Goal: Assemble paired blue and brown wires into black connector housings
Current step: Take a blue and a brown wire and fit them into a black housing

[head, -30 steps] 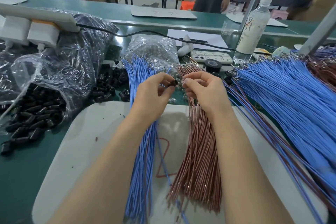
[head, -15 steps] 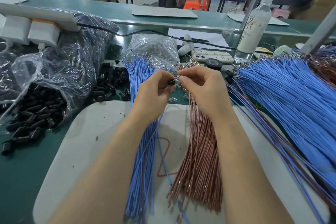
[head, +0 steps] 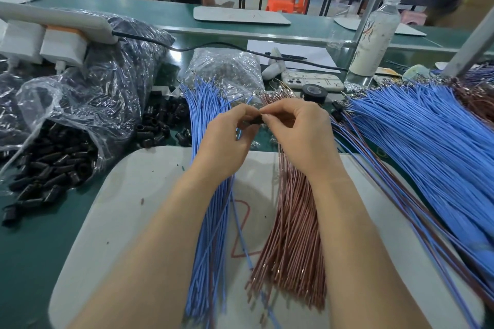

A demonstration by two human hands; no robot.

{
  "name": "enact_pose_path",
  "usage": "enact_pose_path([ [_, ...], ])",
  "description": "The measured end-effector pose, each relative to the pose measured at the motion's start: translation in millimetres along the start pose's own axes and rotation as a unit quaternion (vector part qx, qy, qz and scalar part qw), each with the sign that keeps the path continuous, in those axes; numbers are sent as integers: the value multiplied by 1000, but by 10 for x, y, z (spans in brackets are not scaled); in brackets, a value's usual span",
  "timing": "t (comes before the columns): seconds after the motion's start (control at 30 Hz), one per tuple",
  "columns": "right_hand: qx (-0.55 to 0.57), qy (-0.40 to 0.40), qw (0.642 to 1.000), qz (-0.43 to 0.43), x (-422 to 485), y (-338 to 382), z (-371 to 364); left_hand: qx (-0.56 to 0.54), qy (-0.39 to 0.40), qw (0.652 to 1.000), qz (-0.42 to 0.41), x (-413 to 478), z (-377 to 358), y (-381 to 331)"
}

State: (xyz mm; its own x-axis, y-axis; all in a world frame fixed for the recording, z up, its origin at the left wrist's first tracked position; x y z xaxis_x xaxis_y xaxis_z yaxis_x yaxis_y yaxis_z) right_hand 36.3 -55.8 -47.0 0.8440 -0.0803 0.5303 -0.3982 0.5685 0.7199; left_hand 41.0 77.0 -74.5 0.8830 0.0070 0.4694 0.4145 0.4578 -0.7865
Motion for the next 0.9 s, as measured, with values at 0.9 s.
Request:
enact_pose_path([
  [0.9,392,-22,874,-285,-26,-144,-286,1,-32,999,40,0,68,-91],
])
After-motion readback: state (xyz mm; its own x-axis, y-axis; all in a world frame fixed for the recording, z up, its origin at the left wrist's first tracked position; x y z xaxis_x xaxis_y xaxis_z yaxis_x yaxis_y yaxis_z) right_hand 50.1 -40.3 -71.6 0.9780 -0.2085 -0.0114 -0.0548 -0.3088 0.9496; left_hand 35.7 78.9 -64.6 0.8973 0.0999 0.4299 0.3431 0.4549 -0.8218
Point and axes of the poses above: each hand's wrist, its own x-axis towards the middle knuckle, its own z-axis out of the back of the hand, y = z × x, the point moved 2 cm from there along x, towards the middle knuckle, and after that the axes turned 8 degrees about -y, right-handed, at the moved point
